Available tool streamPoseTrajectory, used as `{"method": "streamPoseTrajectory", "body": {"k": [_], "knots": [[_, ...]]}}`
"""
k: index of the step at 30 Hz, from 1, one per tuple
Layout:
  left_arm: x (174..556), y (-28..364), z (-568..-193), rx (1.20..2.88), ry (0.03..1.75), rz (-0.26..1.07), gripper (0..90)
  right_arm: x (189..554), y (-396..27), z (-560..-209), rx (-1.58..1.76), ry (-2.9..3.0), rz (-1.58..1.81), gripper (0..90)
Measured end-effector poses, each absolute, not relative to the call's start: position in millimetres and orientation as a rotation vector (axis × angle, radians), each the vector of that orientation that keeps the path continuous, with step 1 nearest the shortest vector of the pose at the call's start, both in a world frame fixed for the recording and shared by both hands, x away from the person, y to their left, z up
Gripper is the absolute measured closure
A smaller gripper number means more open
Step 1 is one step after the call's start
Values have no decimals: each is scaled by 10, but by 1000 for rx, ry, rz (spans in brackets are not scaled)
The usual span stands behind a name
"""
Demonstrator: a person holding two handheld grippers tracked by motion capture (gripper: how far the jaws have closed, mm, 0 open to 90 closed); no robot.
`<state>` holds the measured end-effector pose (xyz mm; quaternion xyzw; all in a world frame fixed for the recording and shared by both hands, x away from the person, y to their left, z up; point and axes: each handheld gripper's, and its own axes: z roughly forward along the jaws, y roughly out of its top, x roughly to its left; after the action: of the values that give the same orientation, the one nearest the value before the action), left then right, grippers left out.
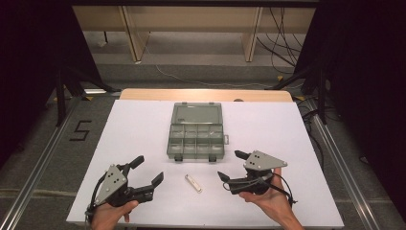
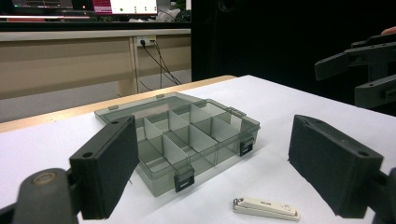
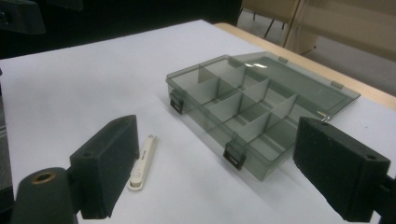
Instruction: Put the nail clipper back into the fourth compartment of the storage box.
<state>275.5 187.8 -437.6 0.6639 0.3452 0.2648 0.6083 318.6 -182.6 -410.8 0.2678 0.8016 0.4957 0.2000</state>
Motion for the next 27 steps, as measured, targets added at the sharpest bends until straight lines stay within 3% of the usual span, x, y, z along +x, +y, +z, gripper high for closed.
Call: {"method": "streamPoseTrajectory", "body": {"k": [27], "knots": [[2768, 1884, -4375, 1531, 800, 615, 156, 3525, -1242, -4133, 608, 2546, 1165, 221]]}}
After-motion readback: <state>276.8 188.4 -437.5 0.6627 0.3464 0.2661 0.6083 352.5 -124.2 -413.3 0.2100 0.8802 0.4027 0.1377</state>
